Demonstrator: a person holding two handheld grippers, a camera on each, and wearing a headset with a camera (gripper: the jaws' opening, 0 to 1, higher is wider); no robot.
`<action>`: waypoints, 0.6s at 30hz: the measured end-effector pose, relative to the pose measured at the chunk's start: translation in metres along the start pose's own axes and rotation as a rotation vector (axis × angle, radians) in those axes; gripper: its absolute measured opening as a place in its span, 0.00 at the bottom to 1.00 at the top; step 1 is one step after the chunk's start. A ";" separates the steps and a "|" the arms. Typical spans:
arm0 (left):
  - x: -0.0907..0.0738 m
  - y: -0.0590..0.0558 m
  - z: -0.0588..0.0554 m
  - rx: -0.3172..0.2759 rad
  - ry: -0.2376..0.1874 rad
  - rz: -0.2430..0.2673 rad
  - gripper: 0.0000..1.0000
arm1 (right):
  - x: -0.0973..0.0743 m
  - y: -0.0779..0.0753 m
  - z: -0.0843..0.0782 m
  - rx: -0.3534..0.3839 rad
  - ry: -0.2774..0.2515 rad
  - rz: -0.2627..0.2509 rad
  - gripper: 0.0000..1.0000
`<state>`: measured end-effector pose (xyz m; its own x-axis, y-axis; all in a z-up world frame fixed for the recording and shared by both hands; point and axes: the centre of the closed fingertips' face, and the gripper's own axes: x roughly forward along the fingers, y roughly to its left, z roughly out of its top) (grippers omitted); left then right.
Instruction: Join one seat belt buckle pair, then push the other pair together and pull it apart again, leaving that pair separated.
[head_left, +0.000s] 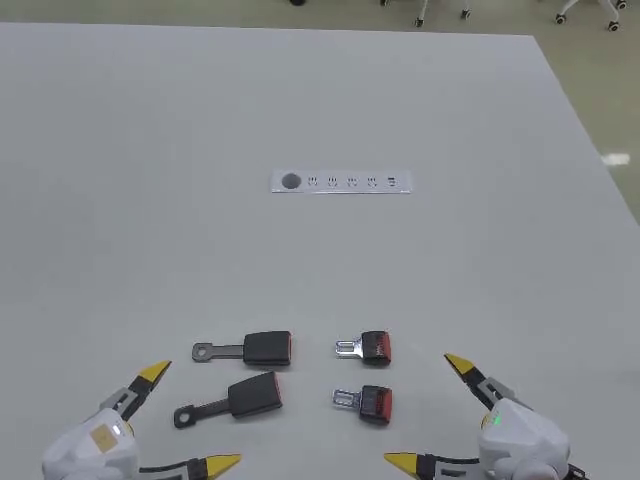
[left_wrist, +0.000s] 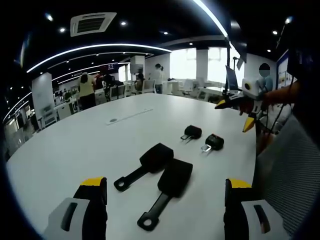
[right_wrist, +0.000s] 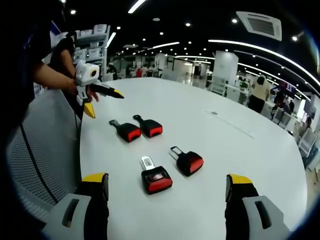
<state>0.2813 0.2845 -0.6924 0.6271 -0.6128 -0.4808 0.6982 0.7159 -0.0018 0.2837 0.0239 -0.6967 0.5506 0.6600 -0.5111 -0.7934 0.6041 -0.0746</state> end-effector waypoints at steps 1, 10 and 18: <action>0.000 0.001 -0.001 0.000 0.000 0.000 1.00 | 0.000 0.000 0.000 0.000 0.001 0.000 0.99; -0.001 -0.001 0.002 -0.002 -0.001 0.001 1.00 | -0.001 0.000 0.000 0.001 0.003 0.002 0.99; -0.001 -0.003 0.005 -0.004 0.000 0.002 1.00 | -0.001 0.001 -0.001 0.002 0.004 0.005 0.99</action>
<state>0.2804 0.2811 -0.6873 0.6283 -0.6117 -0.4807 0.6959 0.7181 -0.0043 0.2823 0.0237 -0.6971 0.5457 0.6609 -0.5152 -0.7954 0.6020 -0.0704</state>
